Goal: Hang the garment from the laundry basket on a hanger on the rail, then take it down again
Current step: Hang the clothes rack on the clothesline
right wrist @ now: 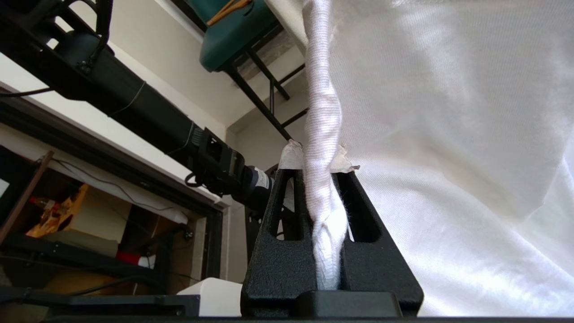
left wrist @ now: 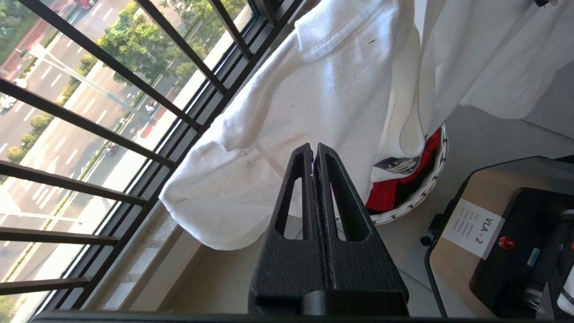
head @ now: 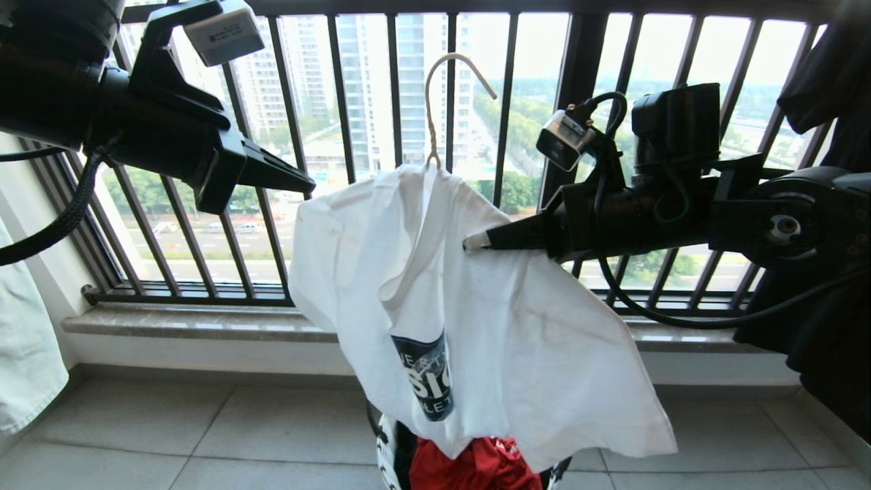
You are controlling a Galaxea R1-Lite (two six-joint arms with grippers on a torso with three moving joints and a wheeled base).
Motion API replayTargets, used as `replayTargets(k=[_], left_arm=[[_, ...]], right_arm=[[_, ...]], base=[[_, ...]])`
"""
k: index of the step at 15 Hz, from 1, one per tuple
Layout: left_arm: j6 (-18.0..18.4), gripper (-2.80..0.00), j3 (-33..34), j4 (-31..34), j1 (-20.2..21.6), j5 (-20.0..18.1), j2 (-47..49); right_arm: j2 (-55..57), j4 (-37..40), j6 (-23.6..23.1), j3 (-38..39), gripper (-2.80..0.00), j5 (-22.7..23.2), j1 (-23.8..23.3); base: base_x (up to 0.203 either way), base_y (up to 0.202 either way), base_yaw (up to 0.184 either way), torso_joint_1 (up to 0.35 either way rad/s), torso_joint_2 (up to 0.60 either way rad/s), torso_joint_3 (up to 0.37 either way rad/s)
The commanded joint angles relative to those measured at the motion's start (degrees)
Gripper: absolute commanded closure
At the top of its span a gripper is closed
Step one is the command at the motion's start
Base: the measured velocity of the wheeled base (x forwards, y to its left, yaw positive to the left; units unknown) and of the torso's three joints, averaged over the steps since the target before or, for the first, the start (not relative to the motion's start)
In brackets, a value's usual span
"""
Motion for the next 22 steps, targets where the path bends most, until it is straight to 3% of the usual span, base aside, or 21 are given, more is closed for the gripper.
replayTargets(k=[1,3,6,9,11,13,18,22], left_arm=[[2.2,-2.8,0.1,0.6,0.0,-1.6,1.4],[2.6,-2.8,0.2,0.7,0.1,-3.2,1.3],[3.0,-2.8,0.3,2.4,1.7,-10.8,2.6],[6.1,-2.8,0.2,2.3,2.8,-13.7,5.8],[7.6,-2.8,0.2,2.1,4.1,-19.4,8.2],[12.3,-2.8,0.3,2.3,5.5,-23.9,9.8],[15.6,-2.8,0.2,-1.4,5.6,-24.7,13.8],[15.6,-2.8,0.3,-1.7,4.2,-25.1,14.3]], right_arm=[[1.0,0.0,-1.0,0.4,0.0,0.4,0.9],[1.2,0.9,-2.0,0.3,0.0,0.4,1.2],[1.3,1.8,-3.1,0.4,0.0,0.4,1.7],[1.0,2.7,-3.7,0.2,0.0,0.4,1.7],[0.4,2.8,-3.8,0.3,0.0,0.4,1.8],[-0.1,3.2,-3.8,0.7,0.0,0.4,2.2],[-0.1,3.3,-3.9,1.3,0.0,0.4,4.5],[-0.2,3.4,-3.9,1.6,0.0,0.3,5.2]], base=[[0.0,0.0,0.0,0.0,0.0,0.0],[0.0,0.0,0.0,0.0,0.0,0.0],[0.0,0.0,0.0,0.0,0.0,0.0],[0.0,0.0,0.0,0.0,0.0,0.0],[0.0,0.0,0.0,0.0,0.0,0.0],[0.0,0.0,0.0,0.0,0.0,0.0],[0.0,0.0,0.0,0.0,0.0,0.0],[0.0,0.0,0.0,0.0,0.0,0.0]])
